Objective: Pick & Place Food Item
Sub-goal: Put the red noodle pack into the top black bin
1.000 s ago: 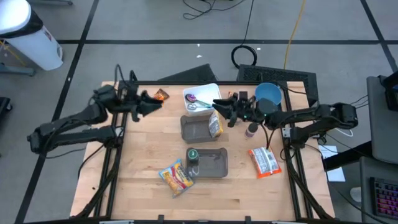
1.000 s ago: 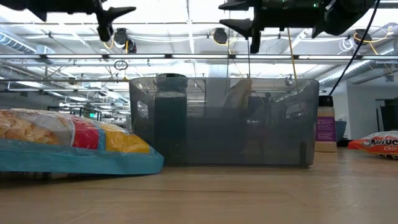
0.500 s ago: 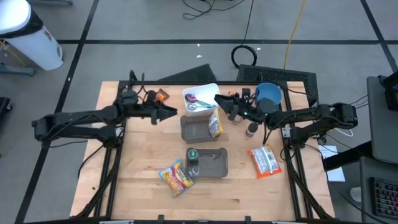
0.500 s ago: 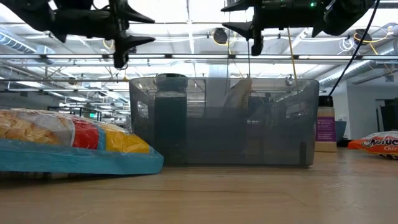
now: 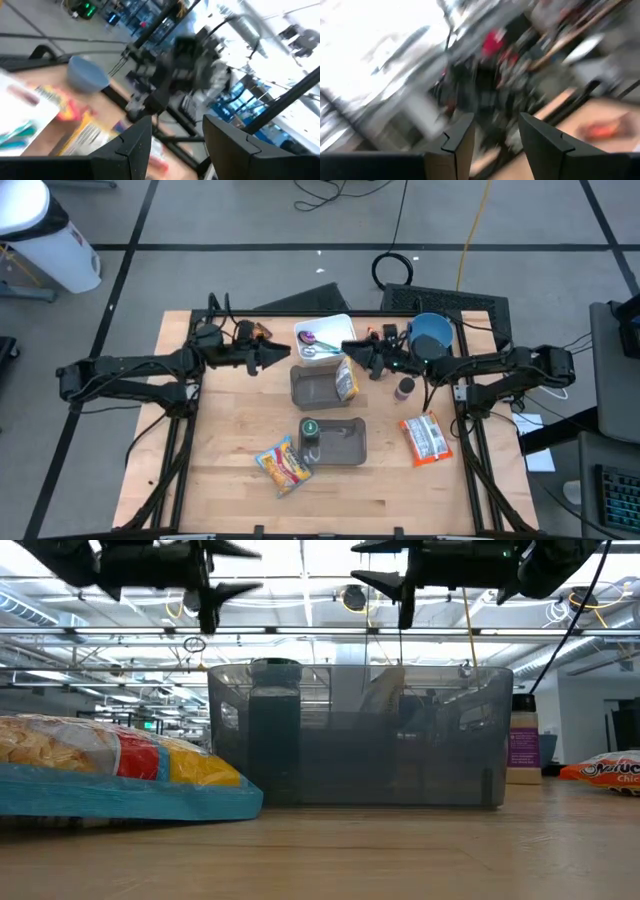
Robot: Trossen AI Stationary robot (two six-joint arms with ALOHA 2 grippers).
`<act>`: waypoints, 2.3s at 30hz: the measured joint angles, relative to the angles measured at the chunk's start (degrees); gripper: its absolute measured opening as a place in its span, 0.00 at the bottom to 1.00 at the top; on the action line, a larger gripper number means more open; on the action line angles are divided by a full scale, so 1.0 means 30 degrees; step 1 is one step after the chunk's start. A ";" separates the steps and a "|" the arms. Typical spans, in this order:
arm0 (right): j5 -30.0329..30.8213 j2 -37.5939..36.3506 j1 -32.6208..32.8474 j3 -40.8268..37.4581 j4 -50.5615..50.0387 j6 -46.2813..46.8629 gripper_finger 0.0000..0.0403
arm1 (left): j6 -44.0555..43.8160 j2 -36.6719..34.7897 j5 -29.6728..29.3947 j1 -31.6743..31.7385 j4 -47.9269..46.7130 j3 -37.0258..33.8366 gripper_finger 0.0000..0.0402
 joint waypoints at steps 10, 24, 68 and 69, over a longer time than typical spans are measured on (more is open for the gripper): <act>-0.7468 0.0015 -0.0326 0.0000 -0.2684 0.0762 0.46 | 0.1273 0.0199 -0.0137 -0.1405 -1.2342 0.7949 0.46; -0.8679 -0.0745 -0.0319 0.0427 -0.3216 -0.2842 0.65 | 0.0889 0.0168 -0.3425 -0.2534 -1.7050 1.1382 0.46; 0.7309 0.7424 -0.0450 1.3450 -3.6704 -1.1018 0.55 | 1.2262 0.0124 0.1495 0.4747 -2.4275 1.1350 0.46; 0.7309 0.7424 -0.0543 1.3158 -3.6726 -1.1021 0.55 | 1.2262 0.0124 0.1562 0.4758 -2.4281 1.1350 0.46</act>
